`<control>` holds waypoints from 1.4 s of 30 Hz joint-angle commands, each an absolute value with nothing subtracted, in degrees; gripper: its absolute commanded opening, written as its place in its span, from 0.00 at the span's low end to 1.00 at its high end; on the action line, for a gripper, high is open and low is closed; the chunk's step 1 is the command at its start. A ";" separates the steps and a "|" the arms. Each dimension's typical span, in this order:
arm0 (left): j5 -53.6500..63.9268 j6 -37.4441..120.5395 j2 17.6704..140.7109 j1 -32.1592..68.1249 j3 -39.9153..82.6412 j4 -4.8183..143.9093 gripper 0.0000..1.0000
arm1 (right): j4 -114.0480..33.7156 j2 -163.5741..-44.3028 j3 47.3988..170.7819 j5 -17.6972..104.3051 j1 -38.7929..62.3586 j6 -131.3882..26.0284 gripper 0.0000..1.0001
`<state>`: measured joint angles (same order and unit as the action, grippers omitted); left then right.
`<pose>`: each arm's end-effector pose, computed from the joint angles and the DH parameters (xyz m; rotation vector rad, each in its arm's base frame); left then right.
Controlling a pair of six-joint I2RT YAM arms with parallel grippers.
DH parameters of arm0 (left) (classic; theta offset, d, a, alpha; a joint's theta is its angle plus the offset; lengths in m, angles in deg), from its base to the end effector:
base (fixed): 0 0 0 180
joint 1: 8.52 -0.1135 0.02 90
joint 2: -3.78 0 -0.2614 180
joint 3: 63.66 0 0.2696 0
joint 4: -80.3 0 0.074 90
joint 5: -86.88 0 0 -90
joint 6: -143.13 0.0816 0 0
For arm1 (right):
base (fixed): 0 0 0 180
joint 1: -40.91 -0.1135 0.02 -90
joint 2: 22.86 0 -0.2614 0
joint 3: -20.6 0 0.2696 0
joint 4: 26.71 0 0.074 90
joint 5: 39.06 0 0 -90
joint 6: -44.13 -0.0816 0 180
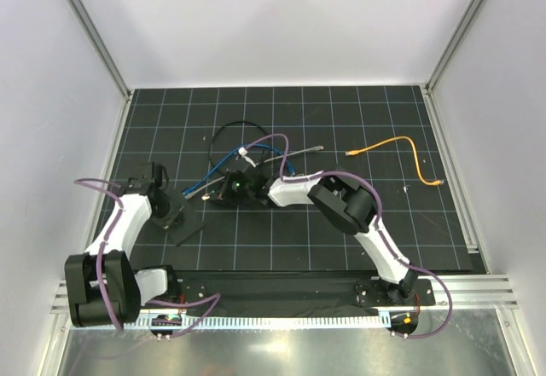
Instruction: Pull the plug from the switch port
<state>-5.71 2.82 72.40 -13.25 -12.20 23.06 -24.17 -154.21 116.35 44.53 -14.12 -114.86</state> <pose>0.2231 0.0222 0.1276 -1.3348 2.5427 -0.0925 0.3031 0.4493 0.0682 0.2266 2.4710 1.2528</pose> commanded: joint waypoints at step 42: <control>10.41 15.33 53.88 -13.00 -4.93 26.22 0.32 | -69.81 -157.68 139.90 71.25 -13.93 -122.59 0.27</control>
